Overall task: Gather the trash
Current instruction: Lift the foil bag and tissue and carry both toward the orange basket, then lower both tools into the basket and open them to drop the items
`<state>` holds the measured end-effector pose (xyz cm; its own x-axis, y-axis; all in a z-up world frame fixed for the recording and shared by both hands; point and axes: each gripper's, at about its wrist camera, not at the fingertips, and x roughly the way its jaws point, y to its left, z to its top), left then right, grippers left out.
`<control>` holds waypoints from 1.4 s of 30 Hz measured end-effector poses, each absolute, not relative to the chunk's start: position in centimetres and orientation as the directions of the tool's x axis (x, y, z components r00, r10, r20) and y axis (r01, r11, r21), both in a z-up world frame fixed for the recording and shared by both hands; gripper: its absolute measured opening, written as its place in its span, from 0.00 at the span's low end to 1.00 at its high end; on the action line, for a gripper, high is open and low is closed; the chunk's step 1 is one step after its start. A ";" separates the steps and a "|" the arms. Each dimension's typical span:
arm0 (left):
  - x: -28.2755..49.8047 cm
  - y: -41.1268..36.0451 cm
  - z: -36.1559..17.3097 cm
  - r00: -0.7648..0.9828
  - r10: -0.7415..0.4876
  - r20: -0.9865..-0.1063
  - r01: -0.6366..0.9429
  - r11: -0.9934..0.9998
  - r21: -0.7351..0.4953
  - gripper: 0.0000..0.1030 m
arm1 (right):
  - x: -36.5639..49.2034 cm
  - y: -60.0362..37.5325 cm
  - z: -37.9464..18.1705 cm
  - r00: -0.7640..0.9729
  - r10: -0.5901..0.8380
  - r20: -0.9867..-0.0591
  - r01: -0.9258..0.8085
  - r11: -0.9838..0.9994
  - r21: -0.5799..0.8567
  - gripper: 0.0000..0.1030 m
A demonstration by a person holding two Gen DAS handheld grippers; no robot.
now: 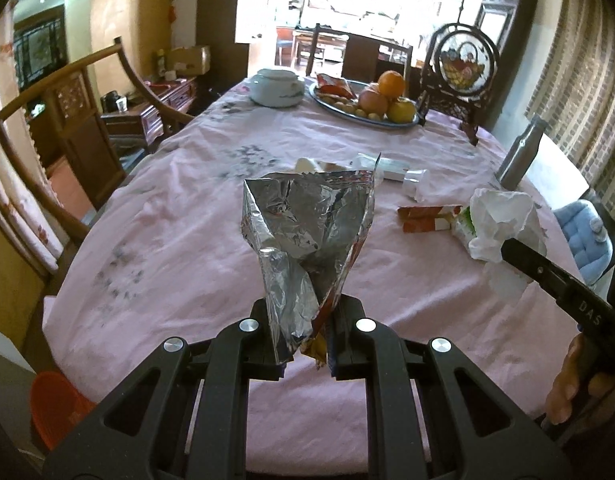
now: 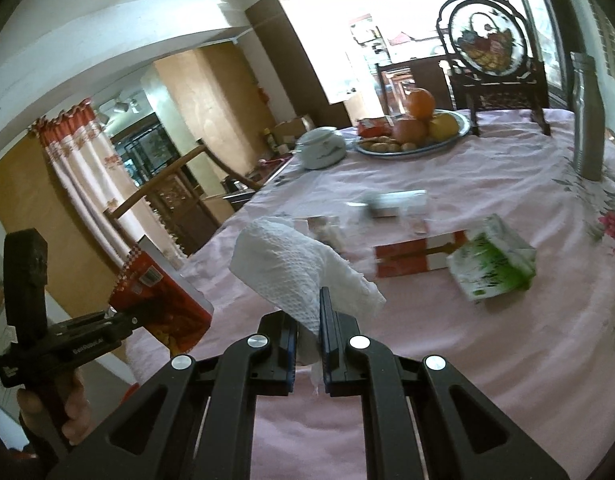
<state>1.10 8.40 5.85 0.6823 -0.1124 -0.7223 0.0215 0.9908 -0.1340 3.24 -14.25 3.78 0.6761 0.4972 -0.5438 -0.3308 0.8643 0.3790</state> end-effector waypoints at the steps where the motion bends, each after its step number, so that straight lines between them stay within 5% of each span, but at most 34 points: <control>1: 0.4 9.0 5.9 0.688 -0.112 -0.717 0.015 0.990 -0.141 0.15 | 2.9 -13.9 3.9 0.674 0.501 -0.543 -0.338 0.862 0.377 0.10; 23: -10.0 24.1 3.3 0.685 0.117 -0.719 -0.340 0.924 -0.173 0.16 | -3.0 6.8 4.1 0.434 0.664 -0.609 -0.661 0.694 0.285 0.10; 42: -17.7 38.0 -4.1 0.520 0.229 -0.823 -0.632 0.751 -0.190 0.16 | -8.1 25.6 -0.6 0.141 0.658 -0.740 -0.851 0.462 0.249 0.10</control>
